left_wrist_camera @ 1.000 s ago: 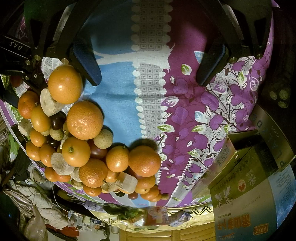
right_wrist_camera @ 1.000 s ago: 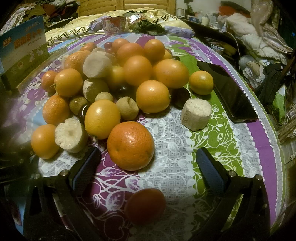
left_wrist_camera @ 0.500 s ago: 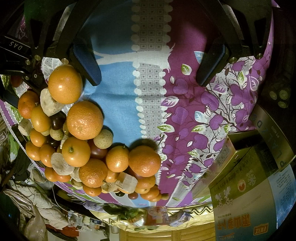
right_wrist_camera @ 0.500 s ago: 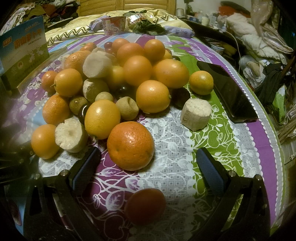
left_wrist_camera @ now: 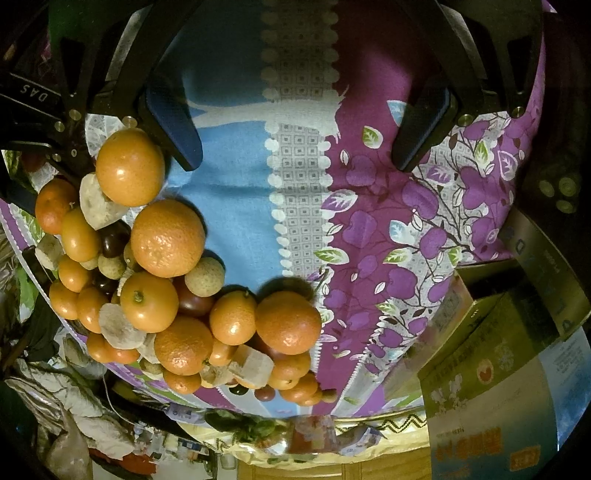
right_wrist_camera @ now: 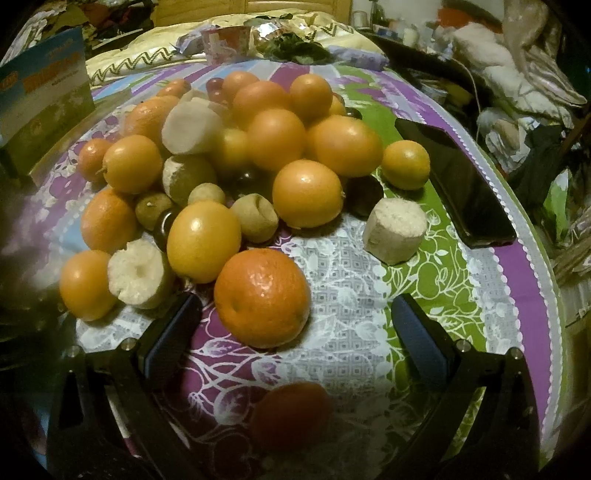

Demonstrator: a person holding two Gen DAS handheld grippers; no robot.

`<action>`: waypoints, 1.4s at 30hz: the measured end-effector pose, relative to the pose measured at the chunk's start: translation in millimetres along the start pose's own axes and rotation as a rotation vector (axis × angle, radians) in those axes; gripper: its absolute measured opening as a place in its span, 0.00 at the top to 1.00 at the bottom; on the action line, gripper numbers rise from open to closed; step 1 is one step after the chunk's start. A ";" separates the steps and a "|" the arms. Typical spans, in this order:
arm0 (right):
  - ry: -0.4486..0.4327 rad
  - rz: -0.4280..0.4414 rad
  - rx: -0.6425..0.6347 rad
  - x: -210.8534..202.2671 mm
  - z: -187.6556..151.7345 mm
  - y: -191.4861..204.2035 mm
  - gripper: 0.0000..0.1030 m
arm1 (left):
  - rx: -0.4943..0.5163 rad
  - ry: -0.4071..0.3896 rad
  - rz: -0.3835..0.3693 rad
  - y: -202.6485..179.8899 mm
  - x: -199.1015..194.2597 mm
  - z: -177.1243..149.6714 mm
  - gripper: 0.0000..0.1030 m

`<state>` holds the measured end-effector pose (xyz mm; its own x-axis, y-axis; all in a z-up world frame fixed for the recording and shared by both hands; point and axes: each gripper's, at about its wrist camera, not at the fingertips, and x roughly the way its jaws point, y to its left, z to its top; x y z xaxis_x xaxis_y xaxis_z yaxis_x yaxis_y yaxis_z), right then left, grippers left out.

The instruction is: Organize fruits

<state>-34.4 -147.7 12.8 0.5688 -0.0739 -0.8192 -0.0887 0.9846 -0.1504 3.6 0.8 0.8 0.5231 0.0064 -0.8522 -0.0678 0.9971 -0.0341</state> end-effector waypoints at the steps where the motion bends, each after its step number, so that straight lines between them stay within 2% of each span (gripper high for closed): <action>1: 0.009 0.006 0.007 -0.1 1.1 -0.6 0.00 | -0.002 0.012 0.000 -0.3 0.8 1.4 0.00; 4: 0.037 0.070 -0.011 -5.0 5.0 -7.2 0.01 | -0.011 0.070 -0.010 -0.4 5.0 10.3 0.00; 5: 0.032 0.095 -0.022 -9.1 4.9 -10.5 0.05 | -0.008 0.075 -0.009 -0.8 5.9 10.9 0.00; 6: 0.022 0.109 -0.030 -14.6 4.1 -14.2 0.10 | -0.006 0.063 -0.007 -1.3 5.4 9.3 0.00; 8: -0.006 0.120 -0.022 -28.1 0.7 -24.2 0.10 | 0.002 0.045 -0.009 -2.4 4.2 6.4 0.00; 10: -0.059 0.151 -0.002 -46.1 -4.8 -37.1 0.09 | 0.014 0.062 -0.022 -1.8 3.3 6.7 0.00; 12: -0.094 0.128 0.002 -58.9 -10.9 -46.3 0.09 | 0.024 0.090 -0.029 -1.9 3.6 7.9 0.00; 14: -0.106 0.133 0.012 -65.3 -15.0 -54.2 0.10 | 0.025 0.061 -0.033 -2.0 2.5 4.2 0.00; 16: -0.088 0.173 0.018 -62.2 -15.0 -59.1 0.23 | 0.037 0.059 -0.049 -0.9 1.4 2.5 0.00; 17: -0.066 0.220 0.013 -57.5 -13.7 -58.6 0.39 | 0.042 0.075 -0.069 0.6 0.5 3.4 0.01; 18: -0.043 0.254 0.004 -53.0 -11.0 -55.7 0.48 | 0.043 0.080 -0.094 3.2 -1.5 4.0 0.02; 21: -0.031 0.288 -0.075 -43.4 -4.4 -39.4 0.49 | 0.029 0.044 -0.170 11.3 -16.5 -0.2 0.10; 23: -0.019 0.307 -0.113 -35.1 0.2 -28.1 0.50 | 0.058 0.025 -0.195 8.7 -27.3 -6.2 0.28; 25: -0.016 0.303 -0.124 -29.4 1.0 -23.6 0.50 | 0.073 0.014 -0.233 3.8 -33.9 -9.0 0.36; 26: -0.010 0.297 -0.126 -25.2 1.5 -22.6 0.50 | 0.077 0.008 -0.267 -0.4 -36.7 -9.4 0.37; 32: -0.003 0.319 -0.089 -25.2 2.2 -28.4 0.50 | 0.091 -0.030 -0.325 -15.2 -41.0 -1.6 0.39; 35: 0.018 0.325 -0.103 -18.7 -1.1 -26.3 0.50 | 0.140 -0.004 -0.343 -25.8 -35.9 -3.2 0.39; 39: 0.014 0.336 -0.098 -15.6 -1.1 -26.6 0.51 | 0.124 0.020 -0.375 -30.0 -24.9 -6.0 0.39; 40: 0.013 0.333 -0.102 -14.4 -1.4 -25.9 0.52 | 0.131 0.018 -0.375 -32.2 -23.4 -6.6 0.39; 41: 0.010 0.329 -0.105 -14.0 -1.3 -25.3 0.61 | 0.135 0.014 -0.372 -34.6 -21.4 -5.2 0.40; 42: 0.008 0.323 -0.108 -13.5 -0.9 -25.1 0.62 | 0.132 0.009 -0.372 -35.9 -20.3 -3.0 0.42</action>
<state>-40.6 -171.5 27.1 0.4905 0.2378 -0.8384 -0.3494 0.9350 0.0609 -7.1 -35.3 17.7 0.4834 -0.3575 -0.7991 0.2354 0.9323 -0.2747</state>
